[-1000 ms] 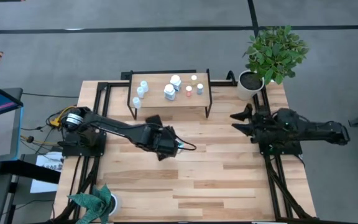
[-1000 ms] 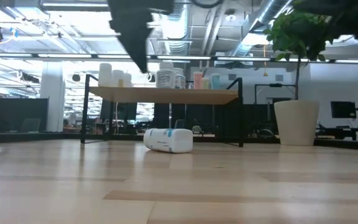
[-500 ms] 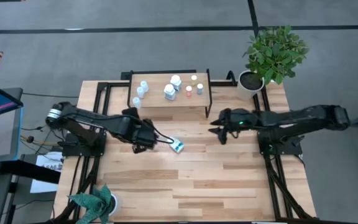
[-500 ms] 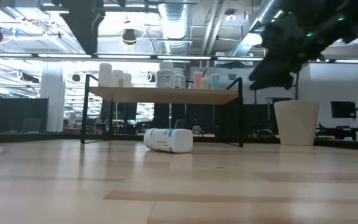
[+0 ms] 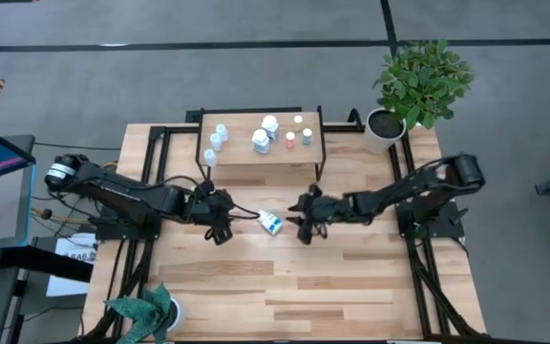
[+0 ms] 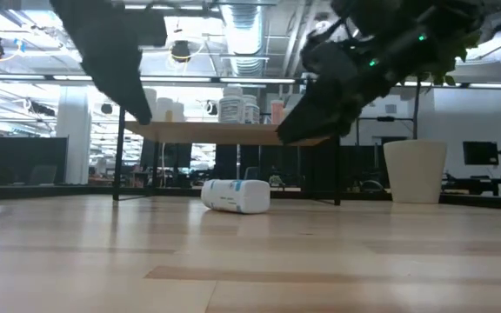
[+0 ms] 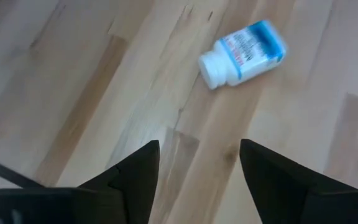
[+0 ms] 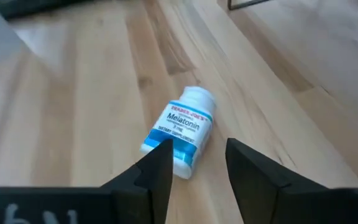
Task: Pick and place medicine bottles onto shelf by color
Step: Put the white pill bottle on the shelf
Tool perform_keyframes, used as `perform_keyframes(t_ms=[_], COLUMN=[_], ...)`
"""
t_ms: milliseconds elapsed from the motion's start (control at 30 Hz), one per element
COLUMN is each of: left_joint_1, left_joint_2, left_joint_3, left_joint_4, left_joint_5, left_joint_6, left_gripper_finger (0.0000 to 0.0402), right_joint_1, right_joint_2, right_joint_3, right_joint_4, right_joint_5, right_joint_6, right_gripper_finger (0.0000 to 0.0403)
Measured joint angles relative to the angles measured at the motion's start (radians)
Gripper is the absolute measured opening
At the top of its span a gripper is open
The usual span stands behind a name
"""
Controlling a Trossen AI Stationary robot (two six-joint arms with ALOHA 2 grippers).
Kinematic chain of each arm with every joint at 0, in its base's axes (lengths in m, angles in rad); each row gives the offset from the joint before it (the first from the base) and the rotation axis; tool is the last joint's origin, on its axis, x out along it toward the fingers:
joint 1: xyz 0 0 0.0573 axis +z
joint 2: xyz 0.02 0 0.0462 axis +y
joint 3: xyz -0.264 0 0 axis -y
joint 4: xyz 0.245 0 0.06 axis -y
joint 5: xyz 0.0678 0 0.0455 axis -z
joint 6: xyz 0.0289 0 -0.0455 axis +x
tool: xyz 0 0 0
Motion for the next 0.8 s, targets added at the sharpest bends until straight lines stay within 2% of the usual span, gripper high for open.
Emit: perform_keyframes(t_ms=[100, 233, 400, 600, 800], left_joint_1=[0.000, 0.008, 0.038, 0.080, 0.106], left_joint_2=[0.021, 0.079, 0.213, 0.368, 0.432], left_joint_3=[-0.049, -0.084, -0.088, -0.071, -0.038], left_joint_4=[0.059, 0.154, 0.240, 0.340, 0.450], left_joint_5=[-0.064, -0.156, -0.157, -0.157, -0.165], left_joint_6=[-0.049, -0.147, -0.146, -0.138, -0.057], left_gripper_finger=[0.0208, 0.0208, 0.0208, 0.0208, 0.0208], right_joint_1=[0.036, 0.059, 0.061, 0.061, 0.061], right_joint_2=[0.085, 0.186, 0.265, 0.287, 0.288], right_joint_3=[0.069, 0.148, 0.218, 0.235, 0.233], right_joint_4=[-0.002, -0.004, -0.002, -0.019, -0.047], right_joint_5=[0.085, 0.117, 0.122, 0.123, 0.138], right_joint_6=[-0.045, -0.066, -0.068, -0.067, -0.067], right_gripper_finger=[0.0160, 0.0148, 0.0132, 0.0118, 0.0109])
